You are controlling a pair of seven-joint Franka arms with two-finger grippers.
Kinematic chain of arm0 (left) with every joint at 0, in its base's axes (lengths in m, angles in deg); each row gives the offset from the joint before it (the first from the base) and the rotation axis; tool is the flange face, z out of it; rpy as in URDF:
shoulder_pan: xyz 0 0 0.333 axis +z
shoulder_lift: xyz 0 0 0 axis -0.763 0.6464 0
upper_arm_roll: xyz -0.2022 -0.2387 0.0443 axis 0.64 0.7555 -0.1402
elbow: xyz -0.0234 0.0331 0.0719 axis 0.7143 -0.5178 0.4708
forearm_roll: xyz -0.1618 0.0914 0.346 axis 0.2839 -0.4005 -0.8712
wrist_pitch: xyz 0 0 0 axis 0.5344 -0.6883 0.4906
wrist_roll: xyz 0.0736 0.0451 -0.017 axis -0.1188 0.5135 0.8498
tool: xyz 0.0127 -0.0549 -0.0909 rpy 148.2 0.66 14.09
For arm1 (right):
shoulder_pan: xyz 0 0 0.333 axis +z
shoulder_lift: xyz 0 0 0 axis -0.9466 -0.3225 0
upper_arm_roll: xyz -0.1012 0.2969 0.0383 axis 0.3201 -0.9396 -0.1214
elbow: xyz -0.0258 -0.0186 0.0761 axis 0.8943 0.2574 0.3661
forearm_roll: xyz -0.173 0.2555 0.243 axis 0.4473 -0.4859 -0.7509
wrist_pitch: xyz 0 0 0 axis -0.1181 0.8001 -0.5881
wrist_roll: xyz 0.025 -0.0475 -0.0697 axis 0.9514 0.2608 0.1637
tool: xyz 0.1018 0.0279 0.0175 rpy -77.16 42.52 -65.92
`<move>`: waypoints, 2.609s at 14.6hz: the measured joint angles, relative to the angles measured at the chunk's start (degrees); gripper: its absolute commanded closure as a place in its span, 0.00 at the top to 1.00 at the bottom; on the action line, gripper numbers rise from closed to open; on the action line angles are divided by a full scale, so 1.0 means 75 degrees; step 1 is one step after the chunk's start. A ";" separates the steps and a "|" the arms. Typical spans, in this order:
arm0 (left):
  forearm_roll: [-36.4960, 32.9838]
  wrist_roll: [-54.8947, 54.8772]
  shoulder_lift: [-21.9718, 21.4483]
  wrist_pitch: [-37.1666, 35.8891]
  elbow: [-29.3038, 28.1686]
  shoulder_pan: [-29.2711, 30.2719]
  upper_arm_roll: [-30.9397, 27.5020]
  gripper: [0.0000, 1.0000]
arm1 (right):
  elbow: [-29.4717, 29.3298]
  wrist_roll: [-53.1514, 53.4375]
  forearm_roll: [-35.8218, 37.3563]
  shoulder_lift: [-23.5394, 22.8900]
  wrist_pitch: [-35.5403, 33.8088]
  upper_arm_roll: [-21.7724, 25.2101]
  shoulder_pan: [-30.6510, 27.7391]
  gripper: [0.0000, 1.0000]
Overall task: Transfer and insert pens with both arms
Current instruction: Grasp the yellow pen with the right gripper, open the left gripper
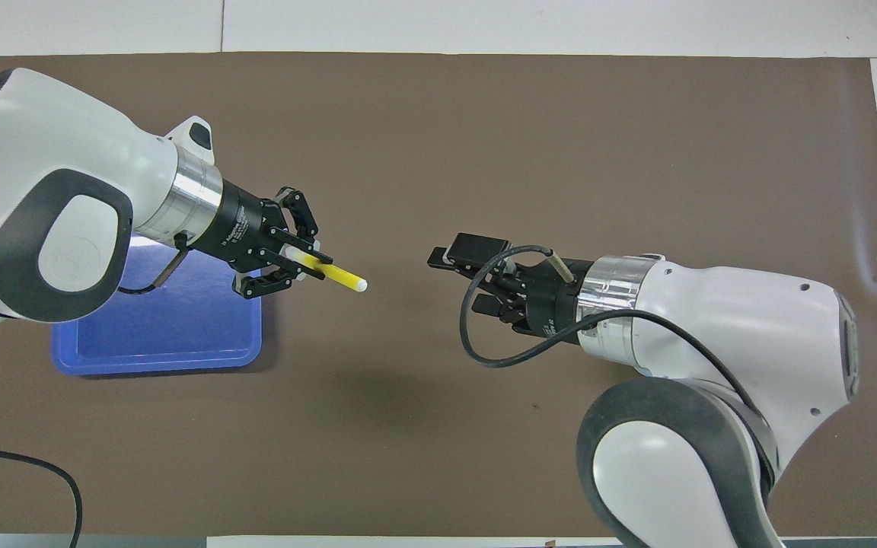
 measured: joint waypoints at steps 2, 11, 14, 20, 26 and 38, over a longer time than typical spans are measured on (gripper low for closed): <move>0.0643 0.0463 -0.0013 0.0337 -0.0221 -0.0004 0.0141 0.00 | 0.0037 -0.0002 0.0000 0.0016 0.0017 -0.0004 0.0198 0.98; 0.2092 0.0593 -0.0345 0.0486 -0.0805 0.0026 0.0154 0.00 | 0.0216 -0.0647 0.0003 -0.0122 0.0752 0.0021 0.0227 0.65; 0.2108 0.0598 -0.0371 0.0485 -0.0865 0.0025 0.0158 0.00 | 0.0215 -0.0650 0.0003 -0.0122 0.0753 0.0021 0.0227 0.57; 0.2113 0.0601 -0.0407 0.0470 -0.0915 0.0025 0.0161 0.00 | 0.0215 -0.0650 0.0003 -0.0122 0.0778 0.0036 0.0212 0.43; 0.2115 0.0604 -0.0408 0.0469 -0.0918 0.0027 0.0160 0.00 | 0.0215 -0.0650 0.0003 -0.0148 0.0994 0.0037 0.0191 0.43; 0.2178 0.0609 -0.0408 0.0470 -0.0918 0.0045 0.0157 0.00 | 0.0210 -0.0651 0.0003 -0.0244 0.1343 0.0013 0.0271 0.12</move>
